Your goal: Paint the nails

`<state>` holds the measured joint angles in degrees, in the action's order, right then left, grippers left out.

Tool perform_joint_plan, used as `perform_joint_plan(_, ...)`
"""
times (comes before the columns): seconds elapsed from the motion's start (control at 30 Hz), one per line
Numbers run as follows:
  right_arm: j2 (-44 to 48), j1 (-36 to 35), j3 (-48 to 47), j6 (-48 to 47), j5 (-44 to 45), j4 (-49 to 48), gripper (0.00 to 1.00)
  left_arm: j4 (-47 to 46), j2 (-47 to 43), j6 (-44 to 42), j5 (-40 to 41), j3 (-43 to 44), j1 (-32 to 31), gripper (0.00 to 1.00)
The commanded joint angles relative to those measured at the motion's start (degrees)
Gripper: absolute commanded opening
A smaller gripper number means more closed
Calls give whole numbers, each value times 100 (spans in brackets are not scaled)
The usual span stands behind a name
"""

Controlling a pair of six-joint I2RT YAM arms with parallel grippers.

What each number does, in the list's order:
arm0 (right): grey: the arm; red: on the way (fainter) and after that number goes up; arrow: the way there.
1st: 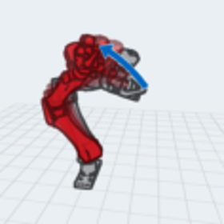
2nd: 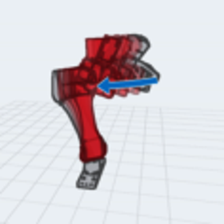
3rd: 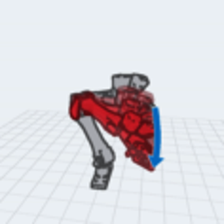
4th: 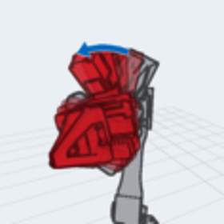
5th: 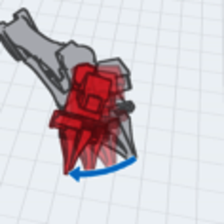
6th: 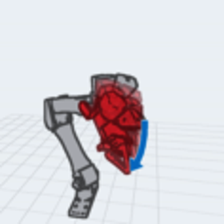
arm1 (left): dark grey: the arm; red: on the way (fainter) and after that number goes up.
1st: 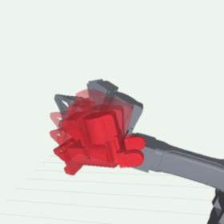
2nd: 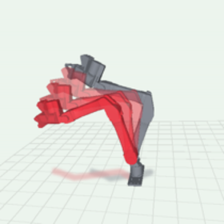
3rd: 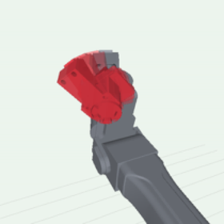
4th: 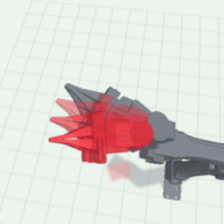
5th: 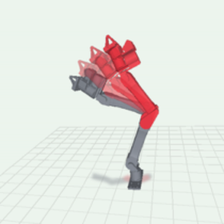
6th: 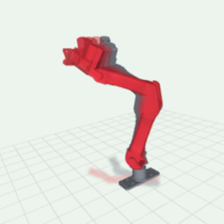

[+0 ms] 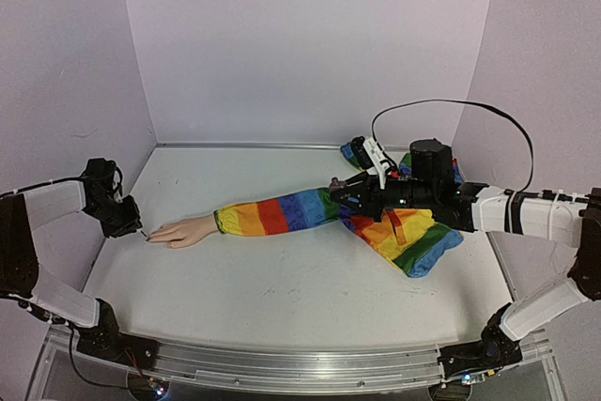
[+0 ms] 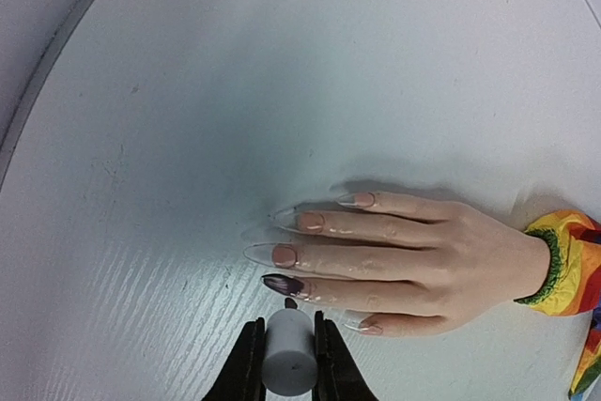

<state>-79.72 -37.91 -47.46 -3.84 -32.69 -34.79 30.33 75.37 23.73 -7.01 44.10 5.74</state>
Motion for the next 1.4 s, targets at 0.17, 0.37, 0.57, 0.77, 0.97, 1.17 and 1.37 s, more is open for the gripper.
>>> perform_joint_plan(0.17,-17,19,-149,23,-171,-371,0,-376,356,-140,-476,102,31,0)
perform_joint_plan(0.37,-41,18,-157,12,-160,-371,0,-387,386,-127,-365,106,31,0)
perform_joint_plan(0.57,-52,29,-167,17,-168,-371,0,-355,241,-123,-214,65,27,0)
perform_joint_plan(0.77,-86,29,-171,23,-201,-371,0,-337,265,-116,-161,81,23,0)
perform_joint_plan(0.97,-70,36,-168,23,-203,-377,0,-342,304,-114,-201,149,33,0)
perform_joint_plan(1.17,-55,37,-150,26,-214,-378,0,-369,359,-114,-235,152,29,0)
perform_joint_plan(1.37,-52,38,-149,31,-218,-371,0,-404,410,-114,-213,177,32,0)
